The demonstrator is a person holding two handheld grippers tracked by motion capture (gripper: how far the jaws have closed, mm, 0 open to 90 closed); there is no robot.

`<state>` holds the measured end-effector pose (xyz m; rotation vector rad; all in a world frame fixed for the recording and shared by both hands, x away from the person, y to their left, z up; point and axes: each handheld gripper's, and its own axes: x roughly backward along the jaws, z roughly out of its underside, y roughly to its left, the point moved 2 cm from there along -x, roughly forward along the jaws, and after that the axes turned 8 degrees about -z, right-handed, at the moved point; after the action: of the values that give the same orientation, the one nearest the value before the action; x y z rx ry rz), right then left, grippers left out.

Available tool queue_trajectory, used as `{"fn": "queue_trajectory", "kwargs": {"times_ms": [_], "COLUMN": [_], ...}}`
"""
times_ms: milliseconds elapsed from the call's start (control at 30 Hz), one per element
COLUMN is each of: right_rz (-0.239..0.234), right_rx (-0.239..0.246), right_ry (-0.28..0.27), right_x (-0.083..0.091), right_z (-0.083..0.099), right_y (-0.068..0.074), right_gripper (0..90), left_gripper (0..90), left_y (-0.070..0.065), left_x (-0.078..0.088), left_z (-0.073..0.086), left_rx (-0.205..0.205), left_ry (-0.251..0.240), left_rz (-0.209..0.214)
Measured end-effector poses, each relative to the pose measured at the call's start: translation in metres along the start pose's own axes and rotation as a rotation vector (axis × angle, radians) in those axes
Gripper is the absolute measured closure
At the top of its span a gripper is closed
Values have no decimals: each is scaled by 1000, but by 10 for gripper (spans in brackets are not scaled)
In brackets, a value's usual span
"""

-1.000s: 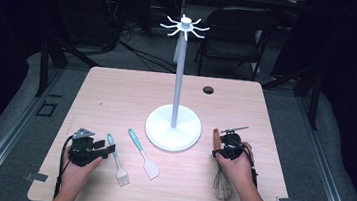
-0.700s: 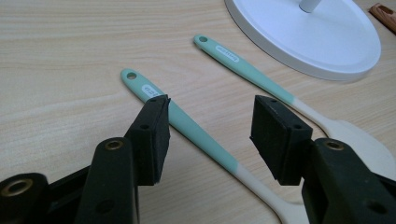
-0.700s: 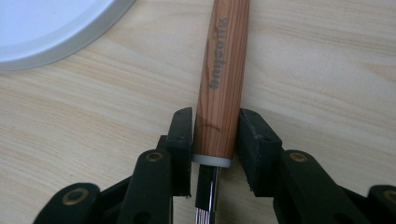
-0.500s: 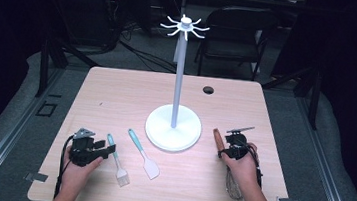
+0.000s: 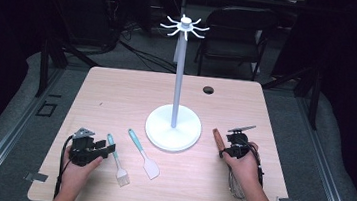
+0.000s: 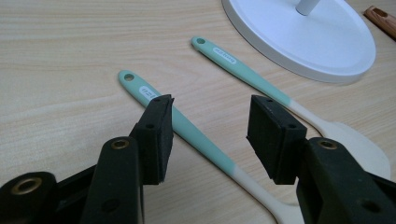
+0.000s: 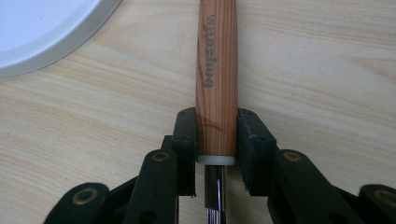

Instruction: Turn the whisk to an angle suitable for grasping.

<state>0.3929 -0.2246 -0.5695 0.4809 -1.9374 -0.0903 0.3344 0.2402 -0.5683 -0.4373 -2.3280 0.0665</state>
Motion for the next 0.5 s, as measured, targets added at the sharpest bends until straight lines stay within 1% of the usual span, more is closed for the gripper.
{"fn": "queue_trajectory", "kwargs": {"times_ms": [67,167,200,233,267,300,333,400,433,500], "right_rz": [-5,-10,-14,-22,-42,-51,-56,-67,-73,-92], "right_rx": [-2,20,21,31,41,52,68,97,105,128], "right_ry": [-12,-28,-41,-49,-62,-71,-90,-113,-129,-153], "right_x": [1,6,8,10,11,13,15,19,21,25], "right_z": [0,0,0,0,0,1,1,2,3,4], "right_y": [1,4,5,7,9,11,13,17,20,26], "right_gripper": [707,707,708,708,708,708,708,708,708,709], "left_gripper": [503,505,507,509,514,516,519,521,521,521], "left_y": [0,-1,-1,-2,-2,-4,-4,-6,-7,-9], "left_x": [0,1,1,0,1,0,1,1,1,2], "left_z": [0,0,0,0,0,0,0,0,-1,-1], "left_rx": [2,1,3,1,-11,-3,-9,-14,-15,-19], "left_ry": [-9,-14,-15,-17,1,-16,-12,-20,-29,-27], "left_rz": [-1,0,5,12,16,11,13,15,13,16]}}
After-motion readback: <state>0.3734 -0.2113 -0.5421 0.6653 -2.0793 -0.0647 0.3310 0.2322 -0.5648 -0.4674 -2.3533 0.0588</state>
